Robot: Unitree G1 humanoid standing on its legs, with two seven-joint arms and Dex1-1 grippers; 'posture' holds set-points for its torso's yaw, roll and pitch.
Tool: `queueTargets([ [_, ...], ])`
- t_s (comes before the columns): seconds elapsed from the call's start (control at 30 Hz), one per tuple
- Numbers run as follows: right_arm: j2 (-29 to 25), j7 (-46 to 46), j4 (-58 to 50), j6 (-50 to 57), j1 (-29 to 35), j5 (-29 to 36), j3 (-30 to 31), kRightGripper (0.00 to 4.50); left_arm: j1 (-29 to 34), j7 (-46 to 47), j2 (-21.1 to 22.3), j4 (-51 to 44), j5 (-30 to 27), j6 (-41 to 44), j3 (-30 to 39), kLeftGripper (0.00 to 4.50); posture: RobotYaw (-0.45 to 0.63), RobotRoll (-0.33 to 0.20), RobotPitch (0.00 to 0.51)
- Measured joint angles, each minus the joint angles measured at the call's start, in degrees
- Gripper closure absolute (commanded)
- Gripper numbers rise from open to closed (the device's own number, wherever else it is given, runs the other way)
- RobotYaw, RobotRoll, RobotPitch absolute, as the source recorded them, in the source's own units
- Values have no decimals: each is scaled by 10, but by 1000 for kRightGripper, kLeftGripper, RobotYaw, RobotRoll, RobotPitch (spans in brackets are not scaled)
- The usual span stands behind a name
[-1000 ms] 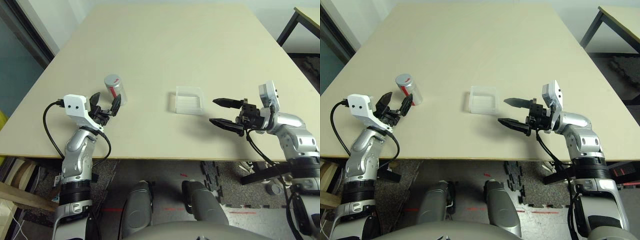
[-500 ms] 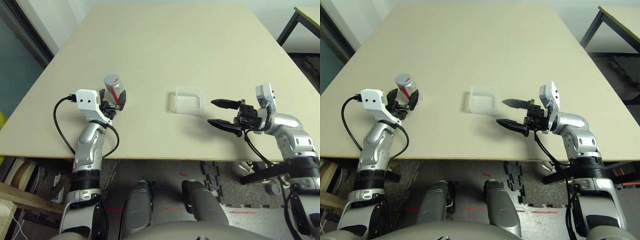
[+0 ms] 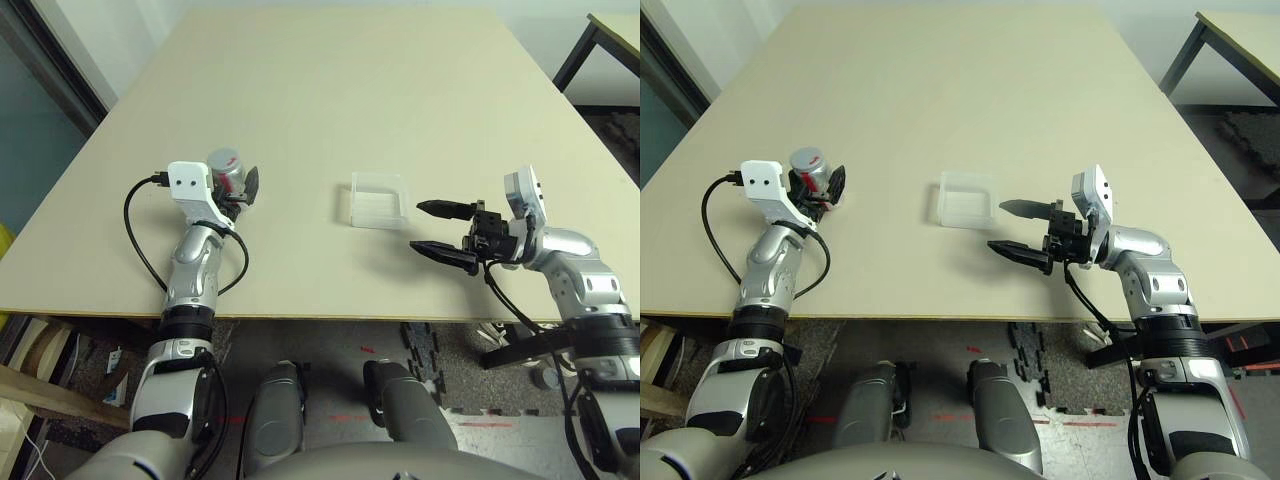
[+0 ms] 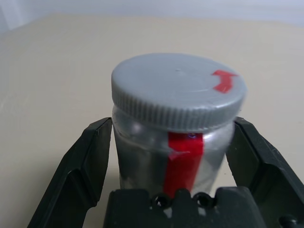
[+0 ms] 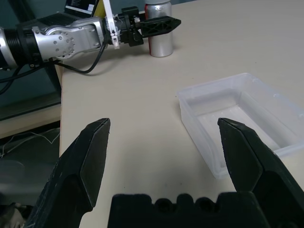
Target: Pour the medicine from the bottle into the box.
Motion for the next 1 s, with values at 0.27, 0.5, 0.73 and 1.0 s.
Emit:
queueTargets([
  [0.27,0,-10,-5,1,2,0,0,0,-22,-11,3,37,3,-24,-4,42,-114,0,122],
  [0.5,1,-16,-17,8,5,0,0,0,-32,-14,3,70,6,-40,-6,42,-115,0,127],
  [0.73,1,-20,-28,18,7,0,0,0,-48,-18,3,91,10,-52,-6,973,-117,0,128],
  [1.0,1,-26,-37,24,11,0,0,0,-55,-24,4,110,10,-58,-6,1849,-119,0,131],
])
